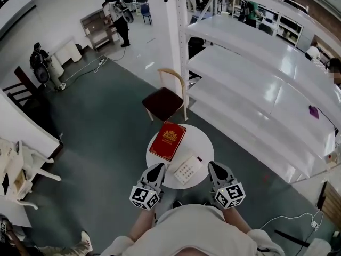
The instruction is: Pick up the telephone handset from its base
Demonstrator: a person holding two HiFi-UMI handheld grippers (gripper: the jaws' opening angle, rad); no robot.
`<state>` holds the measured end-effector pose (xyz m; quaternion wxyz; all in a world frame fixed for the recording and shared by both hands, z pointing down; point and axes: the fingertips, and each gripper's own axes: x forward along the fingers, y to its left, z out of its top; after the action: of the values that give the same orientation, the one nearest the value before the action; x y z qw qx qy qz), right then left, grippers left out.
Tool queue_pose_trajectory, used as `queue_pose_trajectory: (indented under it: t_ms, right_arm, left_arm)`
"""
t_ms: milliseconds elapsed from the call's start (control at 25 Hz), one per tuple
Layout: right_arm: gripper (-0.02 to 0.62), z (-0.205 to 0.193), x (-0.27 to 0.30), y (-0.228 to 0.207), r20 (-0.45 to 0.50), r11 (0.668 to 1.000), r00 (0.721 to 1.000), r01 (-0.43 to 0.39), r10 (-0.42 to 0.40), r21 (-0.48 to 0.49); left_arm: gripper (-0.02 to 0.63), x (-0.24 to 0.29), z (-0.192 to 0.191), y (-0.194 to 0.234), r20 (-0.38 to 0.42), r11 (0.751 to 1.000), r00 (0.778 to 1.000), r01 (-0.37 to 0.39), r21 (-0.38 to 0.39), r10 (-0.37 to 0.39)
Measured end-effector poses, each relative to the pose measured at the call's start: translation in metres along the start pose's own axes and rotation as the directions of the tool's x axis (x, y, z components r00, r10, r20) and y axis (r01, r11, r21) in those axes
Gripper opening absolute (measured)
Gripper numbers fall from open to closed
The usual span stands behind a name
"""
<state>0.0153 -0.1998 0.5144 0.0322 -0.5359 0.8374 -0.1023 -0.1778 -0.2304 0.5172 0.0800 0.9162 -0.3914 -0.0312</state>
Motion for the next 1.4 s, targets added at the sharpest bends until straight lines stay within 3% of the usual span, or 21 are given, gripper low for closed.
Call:
queue_pose_trajectory:
  t_ms: [360, 600, 760, 960, 1240, 1400]
  right_arm:
    - [0.009, 0.011, -0.001, -0.026, -0.004, 1.0, 1.0, -0.028, 0.028, -0.004]
    - [0.009, 0.009, 0.002, -0.028, -0.009, 1.0, 1.0, -0.03, 0.03, 0.006]
    - [0.009, 0.007, 0.002, -0.024, -0.014, 0.999, 0.999, -0.032, 0.032, 0.005]
    - [0.009, 0.005, -0.001, -0.022, -0.021, 1.0, 1.0, -0.021, 0.021, 0.0]
    - [0.009, -0.007, -0.012, -0.02, -0.043, 1.0, 0.999, 0.023, -0.022, 0.012]
    - [0.009, -0.011, -0.016, -0.018, -0.052, 0.999, 0.998, 0.039, -0.038, 0.016]
  left_arm:
    - [0.023, 0.029, 0.013, -0.021, 0.041, 0.999, 0.999, -0.025, 0.033, 0.023]
    - [0.023, 0.035, 0.005, -0.021, 0.008, 0.999, 1.0, -0.018, 0.04, 0.018]
    - [0.023, 0.032, 0.003, -0.024, -0.015, 0.994, 1.0, 0.002, 0.105, 0.0]
    - [0.023, 0.032, -0.004, -0.027, -0.03, 0.994, 0.999, 0.036, 0.101, -0.034]
    - [0.023, 0.026, -0.06, -0.022, -0.165, 0.995, 0.985, 0.062, 0.083, -0.047]
    - [0.023, 0.019, -0.091, -0.025, -0.264, 0.98, 0.964, 0.092, 0.178, -0.043]
